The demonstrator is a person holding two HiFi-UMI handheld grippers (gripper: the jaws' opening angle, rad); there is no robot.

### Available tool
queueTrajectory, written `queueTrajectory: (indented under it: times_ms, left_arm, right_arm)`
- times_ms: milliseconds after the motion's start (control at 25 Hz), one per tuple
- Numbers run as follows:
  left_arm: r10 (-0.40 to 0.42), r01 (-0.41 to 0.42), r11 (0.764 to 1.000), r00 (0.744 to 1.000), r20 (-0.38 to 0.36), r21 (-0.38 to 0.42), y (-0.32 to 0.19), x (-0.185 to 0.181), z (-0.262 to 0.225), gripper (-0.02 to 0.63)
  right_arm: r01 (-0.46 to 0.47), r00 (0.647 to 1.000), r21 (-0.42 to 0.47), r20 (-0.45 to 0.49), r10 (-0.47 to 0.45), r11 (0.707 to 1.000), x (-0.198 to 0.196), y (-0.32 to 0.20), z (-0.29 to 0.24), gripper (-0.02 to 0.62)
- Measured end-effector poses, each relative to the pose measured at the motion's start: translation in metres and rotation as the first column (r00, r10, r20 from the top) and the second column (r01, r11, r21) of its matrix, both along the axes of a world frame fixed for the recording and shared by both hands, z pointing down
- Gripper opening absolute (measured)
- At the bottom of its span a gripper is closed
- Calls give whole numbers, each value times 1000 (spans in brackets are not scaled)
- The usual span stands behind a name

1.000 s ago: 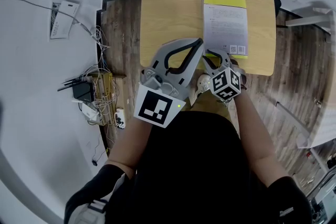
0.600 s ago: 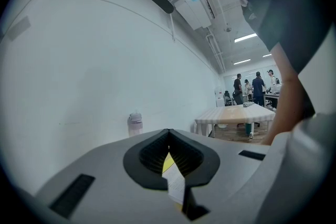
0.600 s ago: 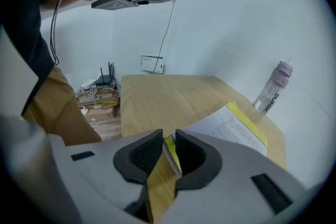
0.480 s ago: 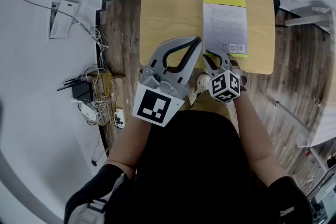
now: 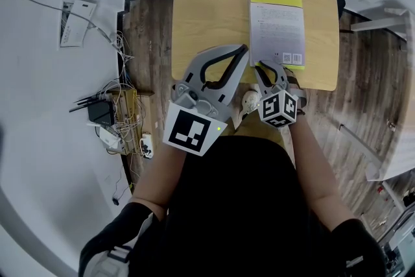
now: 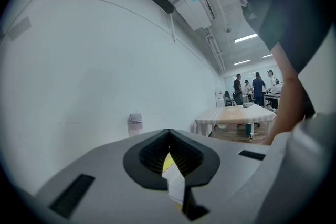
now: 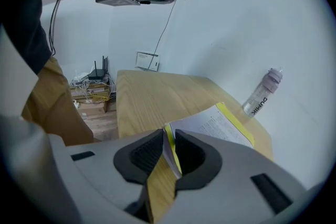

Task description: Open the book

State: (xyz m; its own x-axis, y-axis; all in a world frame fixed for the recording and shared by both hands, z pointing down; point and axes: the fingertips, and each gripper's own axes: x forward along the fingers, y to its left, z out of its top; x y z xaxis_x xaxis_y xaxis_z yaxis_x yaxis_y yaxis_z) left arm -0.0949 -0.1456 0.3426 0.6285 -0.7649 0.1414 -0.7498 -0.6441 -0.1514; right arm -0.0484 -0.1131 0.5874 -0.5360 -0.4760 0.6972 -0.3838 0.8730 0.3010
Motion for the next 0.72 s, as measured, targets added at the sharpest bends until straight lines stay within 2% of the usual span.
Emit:
queueTrajectory:
  times_ms: [240,480,720]
  left_arm:
    - [3,-3,1000,1000,1,-3,-1,2,2,5]
    - [-1,1,1000,1000,-6,-11,-1,1,3,5]
    - [5,-5,1000,1000,-4,-8,-2,2,4,5]
  right_arm:
    - [26,999,18,-32,-25,1000,-6,0,4,83]
    - [-10,1000,26,18,9,1000,-4,-7,-6,83]
    - [-30,999,39,31,29,999,-7,-11,-10,80]
